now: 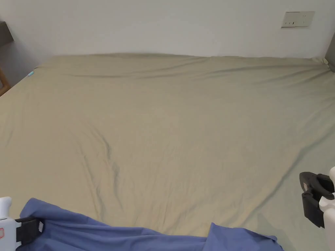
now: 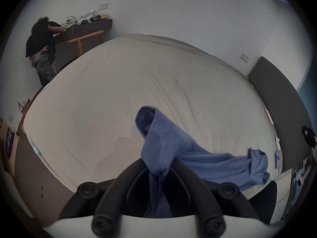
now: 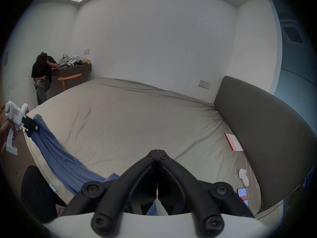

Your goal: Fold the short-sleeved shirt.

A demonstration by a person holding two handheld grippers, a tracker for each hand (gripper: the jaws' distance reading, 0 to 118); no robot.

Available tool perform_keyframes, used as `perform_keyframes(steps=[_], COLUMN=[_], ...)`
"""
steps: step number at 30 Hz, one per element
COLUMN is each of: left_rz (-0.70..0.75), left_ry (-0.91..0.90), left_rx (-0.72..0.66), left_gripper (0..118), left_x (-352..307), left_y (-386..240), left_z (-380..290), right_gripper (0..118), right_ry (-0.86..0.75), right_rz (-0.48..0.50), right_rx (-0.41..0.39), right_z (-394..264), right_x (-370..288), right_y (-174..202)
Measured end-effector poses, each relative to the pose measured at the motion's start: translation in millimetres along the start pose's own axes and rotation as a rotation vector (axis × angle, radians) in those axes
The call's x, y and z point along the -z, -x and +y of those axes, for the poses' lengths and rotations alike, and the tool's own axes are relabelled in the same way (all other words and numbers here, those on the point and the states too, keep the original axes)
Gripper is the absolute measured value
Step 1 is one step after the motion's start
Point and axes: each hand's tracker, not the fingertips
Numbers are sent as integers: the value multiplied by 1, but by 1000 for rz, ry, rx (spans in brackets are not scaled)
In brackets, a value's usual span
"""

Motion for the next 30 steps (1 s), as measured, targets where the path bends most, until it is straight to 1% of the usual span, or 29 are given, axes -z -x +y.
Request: perform_keyframes(steps=[2, 6, 9, 13, 16, 18, 20, 21, 22, 23, 24, 25, 26, 27, 28, 29, 30], left_rz=[-14, -150, -181, -250, -223, -176, -154, -162, -177, -197, -253, -347, -427, -491, -523, -545, -535], left_ry=[10, 28, 98, 177, 209, 225, 242, 255, 264, 265, 265, 277, 293, 298, 273, 238, 207], left_rx=[36, 52, 103, 100, 133, 179, 183, 177, 164, 144, 114, 82, 60, 28, 5, -17, -13], left_gripper=[8, 8, 8, 8, 8, 8, 9, 17, 28, 48, 85, 108, 118, 117, 117, 117, 117], left_x=[-5, 1, 32, 65, 88, 101, 113, 116, 117, 118, 117, 113, 111, 106, 98, 92, 84], left_y=[-22, -65, -95, -136, -163, -180, -193, -198, -202, -206, -208, -210, -211, -212, -211, -210, -206], left_z=[2, 0, -10, -34, -52, -64, -73, -76, -78, -79, -80, -80, -79, -78, -75, -70, -63], right_gripper=[2, 2, 2, 2, 1, 1, 1, 1, 2, 2, 2, 2, 2, 2, 1, 2, 2], right_ry=[0, 0, 2, 8, 13, 15, 17, 19, 22, 25, 28, 33, 35, 38, 39, 40, 39], right_rz=[1, 1, -1, -10, -17, -21, -26, -28, -29, -30, -31, -32, -32, -33, -33, -32, -33], right_rx=[2, 10, 15, 37, 43, 47, 50, 52, 53, 55, 57, 58, 58, 59, 61, 62, 63], right_z=[0, -2, -4, -9, -12, -14, -16, -17, -18, -19, -20, -21, -21, -22, -22, -22, -22], right_x=[0, -1, -2, -7, -10, -11, -12, -12, -12, -12, -11, -11, -10, -10, -10, -10, -10], right_y=[0, -1, -2, -7, -11, -14, -16, -17, -18, -19, -19, -19, -20, -20, -21, -21, -21])
